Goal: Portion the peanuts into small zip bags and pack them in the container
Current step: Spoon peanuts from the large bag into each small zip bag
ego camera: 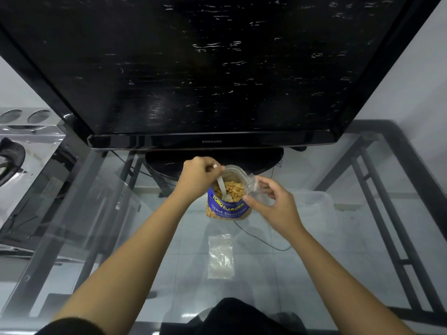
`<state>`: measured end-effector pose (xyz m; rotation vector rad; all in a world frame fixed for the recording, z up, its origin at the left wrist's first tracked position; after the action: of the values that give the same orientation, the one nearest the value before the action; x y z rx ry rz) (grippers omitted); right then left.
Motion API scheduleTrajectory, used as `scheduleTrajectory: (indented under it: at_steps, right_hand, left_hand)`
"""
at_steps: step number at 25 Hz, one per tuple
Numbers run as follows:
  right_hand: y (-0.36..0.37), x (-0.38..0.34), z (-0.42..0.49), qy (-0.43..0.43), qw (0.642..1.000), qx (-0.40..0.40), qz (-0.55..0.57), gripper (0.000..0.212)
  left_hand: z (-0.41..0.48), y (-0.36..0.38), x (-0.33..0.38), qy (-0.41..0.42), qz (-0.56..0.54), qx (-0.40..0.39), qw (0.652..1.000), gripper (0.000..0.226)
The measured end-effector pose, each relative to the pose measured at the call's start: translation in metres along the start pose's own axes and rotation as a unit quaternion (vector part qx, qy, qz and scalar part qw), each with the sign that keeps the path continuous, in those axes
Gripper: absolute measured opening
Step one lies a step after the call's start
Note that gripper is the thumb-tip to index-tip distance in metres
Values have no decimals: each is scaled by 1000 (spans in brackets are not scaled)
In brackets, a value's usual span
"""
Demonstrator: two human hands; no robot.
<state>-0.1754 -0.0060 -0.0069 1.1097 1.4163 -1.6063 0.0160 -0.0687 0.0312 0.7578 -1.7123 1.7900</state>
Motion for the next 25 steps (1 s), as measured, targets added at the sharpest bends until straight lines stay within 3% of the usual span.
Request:
scheduleTrajectory:
  at_steps: [3,8,14,18,22,25]
  right_hand:
    - [0,0,-1,12,1000,-23,6,50]
    - [-1,1,0,21,999,-34,6,51]
    - [-3,1,2,20,1000,-18,8,50]
    - [-12,0,10,-17,999,21,-45,56]
    - [-9,-4,21,-81,987,6,-142,58]
    - [-1,-10,26,-103,982,-1,-156,56]
  left_hand:
    - [-5,-1,-10,-32,33,9,999,24]
    - [-7,2,-37,-220,-148,41,963,29]
    - [-3,6,-50,-325,-325,32,887,17]
    - [3,1,-62,-344,-351,62,869,17]
    - [14,-16,-58,-327,-362,93,868,19]
    - [25,-33,-43,-304,-366,96,874,21]
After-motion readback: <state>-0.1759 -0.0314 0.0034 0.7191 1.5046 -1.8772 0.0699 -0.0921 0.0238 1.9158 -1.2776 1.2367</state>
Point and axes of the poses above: each hand's wrist, its own z-axis towards the middle knuckle, its own y-axis out of the palm, x = y × z, the point moved 2 cm from there along z, towards the middle knuckle, and after that the axes turned 8 degrees about x, right-handed, at the moved point
